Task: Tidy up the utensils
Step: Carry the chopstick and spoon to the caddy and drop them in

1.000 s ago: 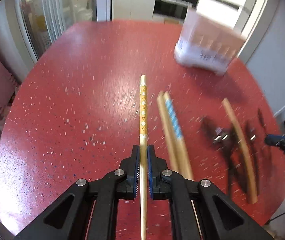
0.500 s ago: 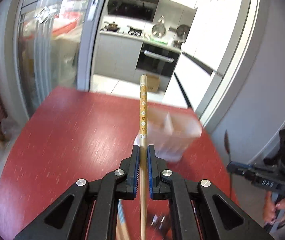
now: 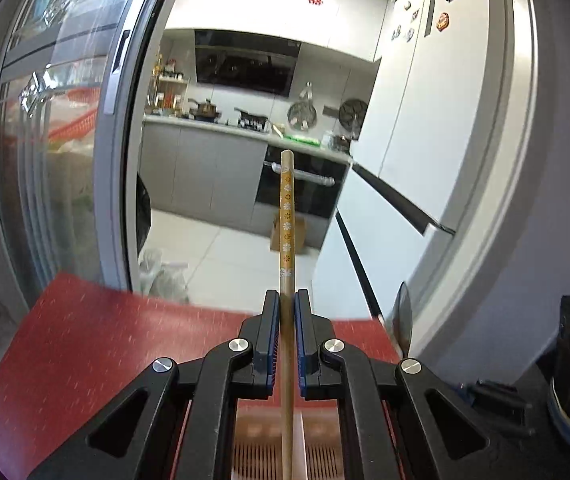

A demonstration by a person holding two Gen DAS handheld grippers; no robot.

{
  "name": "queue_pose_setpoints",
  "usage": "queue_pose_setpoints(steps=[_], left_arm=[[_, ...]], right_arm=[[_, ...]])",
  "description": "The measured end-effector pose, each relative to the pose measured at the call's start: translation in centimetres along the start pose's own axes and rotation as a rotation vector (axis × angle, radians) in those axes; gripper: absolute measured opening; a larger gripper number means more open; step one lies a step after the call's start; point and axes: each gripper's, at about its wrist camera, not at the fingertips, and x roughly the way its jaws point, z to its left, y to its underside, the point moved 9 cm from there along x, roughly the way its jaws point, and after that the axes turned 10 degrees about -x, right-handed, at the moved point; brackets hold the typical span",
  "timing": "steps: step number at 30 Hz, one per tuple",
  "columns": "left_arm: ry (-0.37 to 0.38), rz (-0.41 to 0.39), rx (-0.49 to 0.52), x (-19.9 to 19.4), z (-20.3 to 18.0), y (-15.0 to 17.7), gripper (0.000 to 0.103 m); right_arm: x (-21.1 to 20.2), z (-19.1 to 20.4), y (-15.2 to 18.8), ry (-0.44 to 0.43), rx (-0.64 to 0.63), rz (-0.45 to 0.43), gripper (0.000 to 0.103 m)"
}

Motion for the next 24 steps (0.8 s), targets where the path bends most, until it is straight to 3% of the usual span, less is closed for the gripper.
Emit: queue_pose_setpoints(steps=[5, 11, 18, 24], left_arm=[[-0.007, -0.074, 0.034, 2.9, -0.2, 0.7, 0.036], [-0.023, -0.098, 0.037, 4.1, 1.2, 3.8, 0.036], [-0.054, -0.107, 0.066, 2.6, 2.0, 6.9, 0.036], [-0.103, -0.106, 0.126, 1.1, 2.2, 8.7, 0.036]], right_arm=[[2.9, -0.6, 0.8, 0.032, -0.029, -0.047, 0.013], [4.5, 0.3, 3.3, 0.041, -0.081, -0.094, 0.013], [5.0, 1.8, 6.0, 0.051, -0.168, -0.093, 0.013], [5.3, 3.2, 8.0, 0.05, -0.226, -0.041, 0.013]])
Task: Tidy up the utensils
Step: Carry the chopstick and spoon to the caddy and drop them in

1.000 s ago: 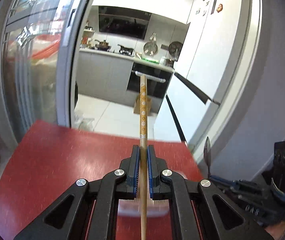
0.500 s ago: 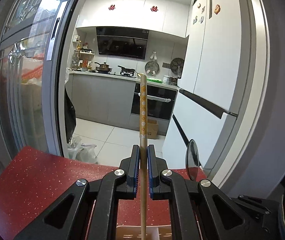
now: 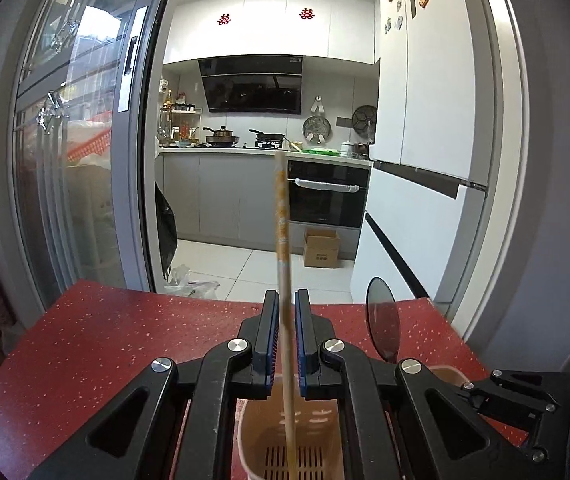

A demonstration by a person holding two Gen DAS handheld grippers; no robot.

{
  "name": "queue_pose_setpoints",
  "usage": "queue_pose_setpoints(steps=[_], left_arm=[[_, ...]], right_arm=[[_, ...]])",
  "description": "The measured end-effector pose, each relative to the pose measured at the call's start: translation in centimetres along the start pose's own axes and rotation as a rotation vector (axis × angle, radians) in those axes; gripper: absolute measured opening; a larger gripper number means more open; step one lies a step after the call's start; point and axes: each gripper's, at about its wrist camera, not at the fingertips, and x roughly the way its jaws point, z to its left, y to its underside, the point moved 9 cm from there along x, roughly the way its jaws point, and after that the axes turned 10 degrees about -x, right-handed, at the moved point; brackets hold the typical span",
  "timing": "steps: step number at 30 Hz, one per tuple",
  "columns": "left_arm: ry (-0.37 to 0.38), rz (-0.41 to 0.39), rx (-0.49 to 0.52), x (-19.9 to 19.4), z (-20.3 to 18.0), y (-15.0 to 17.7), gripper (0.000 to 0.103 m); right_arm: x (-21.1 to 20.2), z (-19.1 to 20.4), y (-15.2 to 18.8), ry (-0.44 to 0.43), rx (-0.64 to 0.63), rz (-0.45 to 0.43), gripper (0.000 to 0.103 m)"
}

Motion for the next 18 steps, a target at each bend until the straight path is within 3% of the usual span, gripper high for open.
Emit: queue_pose_setpoints(steps=[5, 7, 9, 13, 18], left_arm=[[-0.032, 0.05, 0.017, -0.6, 0.9, 1.5, 0.036], [-0.035, 0.064, 0.008, -1.0, 1.2, 1.9, 0.036], [-0.035, 0.07, -0.007, -1.9, 1.7, 2.0, 0.036], [-0.049, 0.079, -0.013, -3.7, 2.3, 2.1, 0.036], [-0.065, 0.121, -0.042, -6.4, 3.7, 3.1, 0.036]], right_arm=[[-0.2, -0.1, 0.7, -0.004, 0.009, 0.034, 0.016], [-0.4, 0.0, 0.7, -0.015, 0.002, 0.049, 0.036], [-0.6, 0.1, 0.8, -0.015, 0.003, 0.058, 0.046], [-2.5, -0.8, 0.2, -0.008, 0.056, 0.036, 0.052], [-5.0, -1.8, -1.0, -0.027, 0.138, 0.008, 0.053]])
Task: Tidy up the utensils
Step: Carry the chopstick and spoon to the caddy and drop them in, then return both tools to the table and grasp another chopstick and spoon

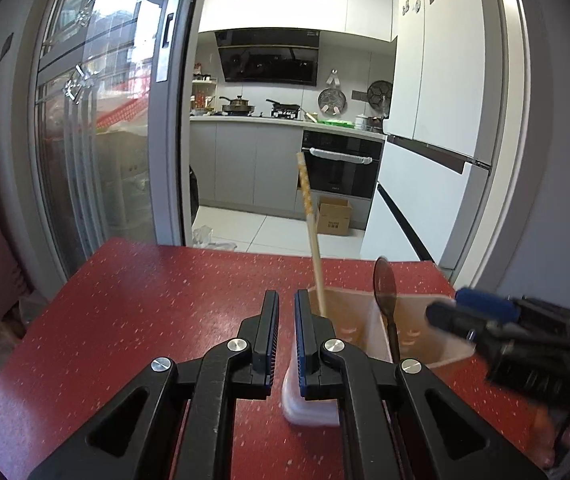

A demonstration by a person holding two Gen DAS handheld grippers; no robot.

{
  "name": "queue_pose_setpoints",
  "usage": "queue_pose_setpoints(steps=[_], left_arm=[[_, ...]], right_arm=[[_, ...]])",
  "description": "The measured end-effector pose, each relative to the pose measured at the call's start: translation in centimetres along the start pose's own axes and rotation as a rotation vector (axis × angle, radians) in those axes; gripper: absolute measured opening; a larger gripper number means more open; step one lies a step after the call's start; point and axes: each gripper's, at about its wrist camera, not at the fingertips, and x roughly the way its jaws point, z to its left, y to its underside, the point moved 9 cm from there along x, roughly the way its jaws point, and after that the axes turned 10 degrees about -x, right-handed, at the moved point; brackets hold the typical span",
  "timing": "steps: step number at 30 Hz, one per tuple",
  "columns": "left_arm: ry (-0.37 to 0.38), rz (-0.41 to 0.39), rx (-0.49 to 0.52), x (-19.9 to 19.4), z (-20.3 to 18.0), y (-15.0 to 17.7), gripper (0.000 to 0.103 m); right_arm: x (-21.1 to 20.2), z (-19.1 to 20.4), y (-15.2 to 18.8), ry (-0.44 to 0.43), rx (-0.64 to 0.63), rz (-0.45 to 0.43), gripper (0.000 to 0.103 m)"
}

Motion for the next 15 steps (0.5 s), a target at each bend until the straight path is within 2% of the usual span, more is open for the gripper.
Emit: queue_pose_setpoints(steps=[7, 12, 13, 14, 15], left_arm=[[-0.033, 0.138, 0.006, -2.5, 1.8, 3.7, 0.037], [-0.017, 0.201, -0.001, -5.2, 2.5, 6.3, 0.037], [-0.017, 0.205, 0.0, -5.7, 2.7, 6.8, 0.05], [-0.021, 0.212, 0.004, -6.3, 2.9, 7.4, 0.072], [-0.039, 0.221, 0.002, -7.0, 3.2, 8.1, 0.103]], right_arm=[[-2.5, 1.3, 0.7, -0.058, 0.067, 0.038, 0.055], [-4.2, 2.5, 4.1, -0.091, 0.133, 0.12, 0.055], [-4.6, 2.8, 5.0, -0.095, 0.14, 0.134, 0.055], [-5.0, 3.1, 6.0, -0.099, 0.152, 0.154, 0.055], [-5.4, 3.4, 7.2, -0.097, 0.165, 0.175, 0.056]])
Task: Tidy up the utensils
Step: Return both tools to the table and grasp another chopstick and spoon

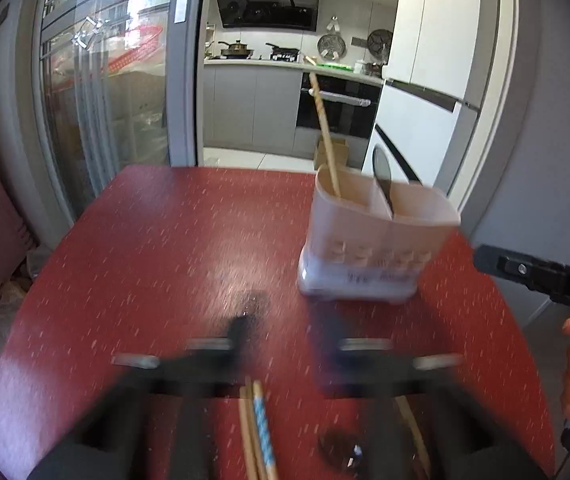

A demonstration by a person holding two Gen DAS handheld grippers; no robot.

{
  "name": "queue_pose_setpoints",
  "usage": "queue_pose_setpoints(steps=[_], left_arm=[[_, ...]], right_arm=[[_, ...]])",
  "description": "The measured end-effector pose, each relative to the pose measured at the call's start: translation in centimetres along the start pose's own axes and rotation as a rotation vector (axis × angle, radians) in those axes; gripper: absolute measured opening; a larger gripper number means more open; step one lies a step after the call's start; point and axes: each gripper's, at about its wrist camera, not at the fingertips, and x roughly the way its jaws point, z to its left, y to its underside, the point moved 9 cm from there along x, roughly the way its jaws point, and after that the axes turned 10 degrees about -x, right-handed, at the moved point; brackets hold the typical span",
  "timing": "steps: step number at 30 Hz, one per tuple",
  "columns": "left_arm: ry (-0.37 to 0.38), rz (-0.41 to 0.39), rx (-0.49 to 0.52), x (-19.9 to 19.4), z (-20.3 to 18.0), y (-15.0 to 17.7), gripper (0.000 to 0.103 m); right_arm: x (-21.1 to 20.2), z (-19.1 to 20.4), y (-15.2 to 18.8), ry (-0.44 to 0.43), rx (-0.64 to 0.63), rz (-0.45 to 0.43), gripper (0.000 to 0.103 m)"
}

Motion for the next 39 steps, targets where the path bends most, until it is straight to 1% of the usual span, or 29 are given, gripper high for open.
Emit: queue_pose_setpoints(steps=[1, 2, 7, 8, 9, 11, 13, 15, 17, 20, 24, 27, 30, 33, 36, 39], left_arm=[[-0.024, -0.009, -0.014, -0.6, 0.5, 0.5, 0.103], [-0.028, -0.023, -0.02, -1.4, 0.8, 1.3, 0.103], [-0.054, 0.014, -0.011, -2.8, 2.2, 5.0, 0.103], [-0.052, 0.031, -0.017, -2.9, 2.5, 5.9, 0.103], [-0.041, 0.058, -0.029, -2.9, 2.8, 6.9, 0.103], [-0.021, 0.122, -0.053, -2.6, 3.5, 8.8, 0.103], [-0.036, 0.201, -0.077, -2.2, 4.7, 11.0, 0.103], [-0.07, 0.228, -0.083, -2.0, 5.8, 12.6, 0.103], [-0.103, 0.238, -0.077, -2.0, 6.6, 13.8, 0.103], [-0.137, 0.257, -0.081, -1.8, 7.6, 14.8, 0.103], [-0.157, 0.276, -0.098, -1.5, 8.5, 15.3, 0.103], [-0.183, 0.284, -0.105, -1.1, 9.2, 15.4, 0.103], [-0.183, 0.292, -0.116, -0.8, 9.6, 15.5, 0.103], [-0.193, 0.299, -0.122, -0.1, 9.6, 15.4, 0.103], [-0.191, 0.311, -0.147, 0.1, 9.9, 15.6, 0.103], [-0.196, 0.311, -0.137, 0.2, 9.9, 15.5, 0.103]], right_arm=[[-0.2, 0.0, 0.8, 0.003, 0.007, 0.012, 0.056], [-0.4, 0.0, 2.1, 0.01, 0.022, 0.032, 0.056], [-1.5, 0.0, 7.3, 0.036, 0.08, 0.107, 0.056], [-1.7, 0.1, 8.0, 0.041, 0.087, 0.119, 0.056], [-1.9, 0.2, 9.4, 0.048, 0.1, 0.139, 0.056], [-2.2, 0.3, 10.7, 0.059, 0.107, 0.156, 0.056], [-2.5, 0.6, 12.4, 0.073, 0.116, 0.175, 0.056], [-2.6, 0.6, 13.8, 0.076, 0.133, 0.192, 0.056], [-2.6, 0.7, 15.2, 0.081, 0.153, 0.212, 0.056], [-2.4, 0.8, 17.1, 0.089, 0.178, 0.237, 0.056], [-2.0, 1.1, 18.1, 0.092, 0.199, 0.261, 0.056], [-2.1, 1.1, 18.3, 0.114, 0.184, 0.269, 0.056], [-2.1, 0.8, 18.4, 0.151, 0.17, 0.286, 0.056], [-1.6, 0.6, 18.7, 0.169, 0.17, 0.307, 0.056], [-1.4, 0.6, 19.0, 0.179, 0.172, 0.32, 0.056], [-1.1, 0.9, 19.2, 0.185, 0.162, 0.329, 0.056]])
